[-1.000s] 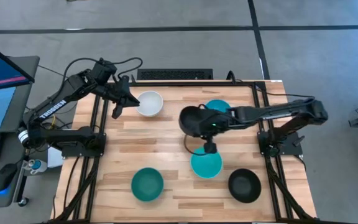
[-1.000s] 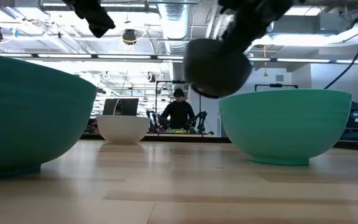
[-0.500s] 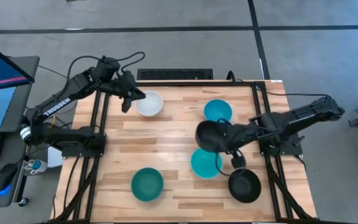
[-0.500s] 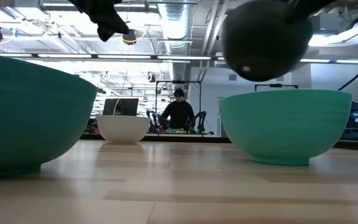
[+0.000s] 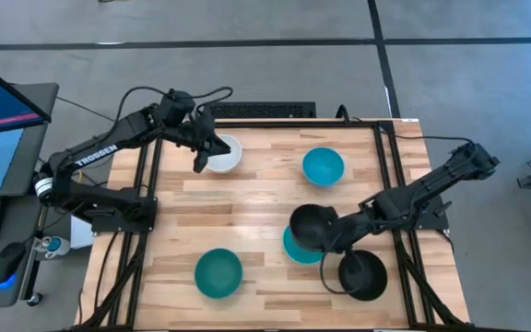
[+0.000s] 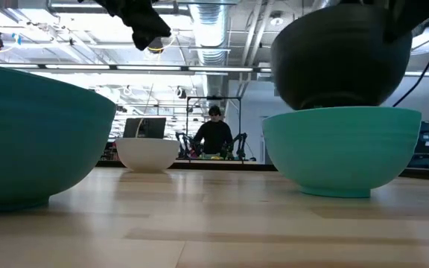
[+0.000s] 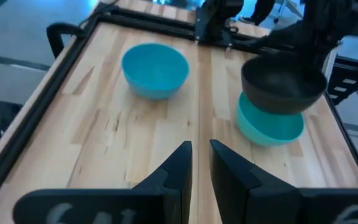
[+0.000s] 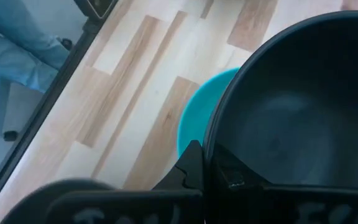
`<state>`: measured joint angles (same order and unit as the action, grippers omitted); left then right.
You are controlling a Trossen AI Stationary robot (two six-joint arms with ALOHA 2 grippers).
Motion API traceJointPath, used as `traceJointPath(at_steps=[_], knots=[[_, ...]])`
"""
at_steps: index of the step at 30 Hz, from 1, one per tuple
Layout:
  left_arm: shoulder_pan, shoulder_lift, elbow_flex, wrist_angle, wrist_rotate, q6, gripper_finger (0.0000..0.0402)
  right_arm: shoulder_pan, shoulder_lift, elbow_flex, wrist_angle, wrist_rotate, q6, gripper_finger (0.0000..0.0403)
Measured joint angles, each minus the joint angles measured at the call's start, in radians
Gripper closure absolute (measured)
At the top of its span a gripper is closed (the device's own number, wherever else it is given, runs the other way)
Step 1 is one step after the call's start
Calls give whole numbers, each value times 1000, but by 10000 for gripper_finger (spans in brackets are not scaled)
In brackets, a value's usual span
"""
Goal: Nest bowls inside each other
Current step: Stack the black bowl on the blue bowl
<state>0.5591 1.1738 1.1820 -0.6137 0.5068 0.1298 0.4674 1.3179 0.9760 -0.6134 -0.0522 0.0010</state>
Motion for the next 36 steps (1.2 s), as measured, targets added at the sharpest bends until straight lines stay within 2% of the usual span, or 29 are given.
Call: traceJointPath(at_steps=[5,15,23,29,36], knots=[[-5,-16,0,0,0,-11,356,4,67,2,88,-2,35,391],[-6,-23,0,-1,3,1,356,18,174,0,99,-2,61,391],[-6,-23,0,-1,6,4,356,23,176,0,131,-4,89,358],[-6,-23,0,0,9,8,356,21,176,0,124,-59,115,357],[-6,-23,0,3,9,8,356,11,176,0,123,-40,123,355]])
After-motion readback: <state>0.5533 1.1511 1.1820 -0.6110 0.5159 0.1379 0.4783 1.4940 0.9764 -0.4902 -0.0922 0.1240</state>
